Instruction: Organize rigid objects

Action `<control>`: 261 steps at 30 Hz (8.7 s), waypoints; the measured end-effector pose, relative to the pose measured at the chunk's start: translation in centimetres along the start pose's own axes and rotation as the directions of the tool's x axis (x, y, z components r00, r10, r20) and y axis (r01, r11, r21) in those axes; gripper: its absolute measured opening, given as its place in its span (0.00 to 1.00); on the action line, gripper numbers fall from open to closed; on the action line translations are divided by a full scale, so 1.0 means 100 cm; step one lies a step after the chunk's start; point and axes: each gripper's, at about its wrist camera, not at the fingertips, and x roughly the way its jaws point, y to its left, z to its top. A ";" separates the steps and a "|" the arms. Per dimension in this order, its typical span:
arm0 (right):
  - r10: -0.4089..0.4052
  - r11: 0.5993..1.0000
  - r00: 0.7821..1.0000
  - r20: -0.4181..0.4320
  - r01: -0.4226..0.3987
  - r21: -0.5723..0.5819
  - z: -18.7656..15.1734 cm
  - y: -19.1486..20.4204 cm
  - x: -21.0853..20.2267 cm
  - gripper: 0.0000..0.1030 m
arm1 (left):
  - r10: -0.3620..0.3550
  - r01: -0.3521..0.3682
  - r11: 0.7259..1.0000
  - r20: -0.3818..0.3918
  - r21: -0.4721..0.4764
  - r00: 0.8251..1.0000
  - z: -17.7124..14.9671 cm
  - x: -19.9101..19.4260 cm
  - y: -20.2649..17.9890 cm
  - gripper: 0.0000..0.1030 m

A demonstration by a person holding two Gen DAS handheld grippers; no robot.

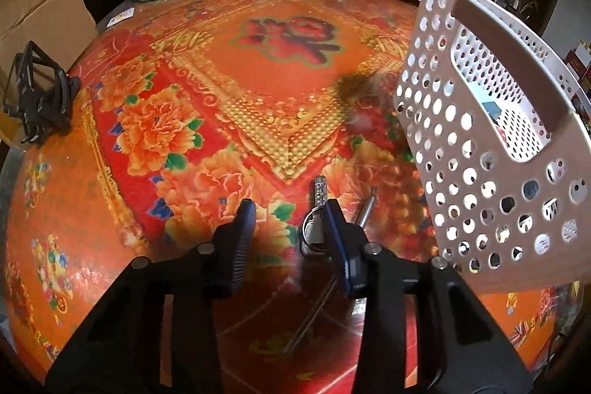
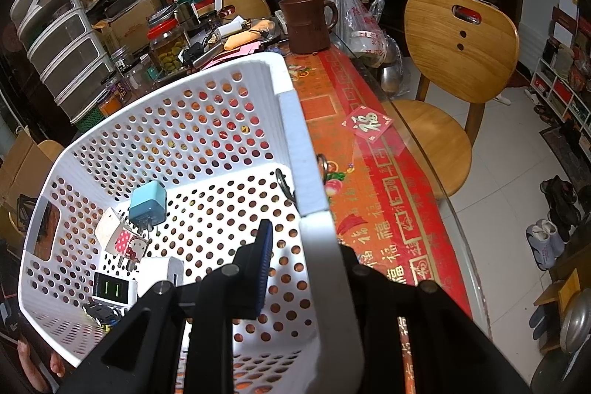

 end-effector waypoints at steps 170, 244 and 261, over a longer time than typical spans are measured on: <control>0.007 1.000 1.000 -0.002 -0.007 -0.007 0.000 -0.001 0.001 0.23 | -0.020 -0.020 0.977 0.182 0.213 0.983 0.075 -0.101 -0.169 0.95; 0.068 0.982 0.929 0.364 0.002 -0.188 -0.190 0.097 -0.265 1.00 | -0.061 0.015 0.994 0.422 0.111 0.904 -0.141 -0.318 -0.092 0.99; 0.066 0.982 0.930 0.362 0.004 -0.190 -0.191 0.097 -0.264 1.00 | -0.065 0.018 0.993 0.416 0.115 0.907 -0.143 -0.318 -0.095 0.99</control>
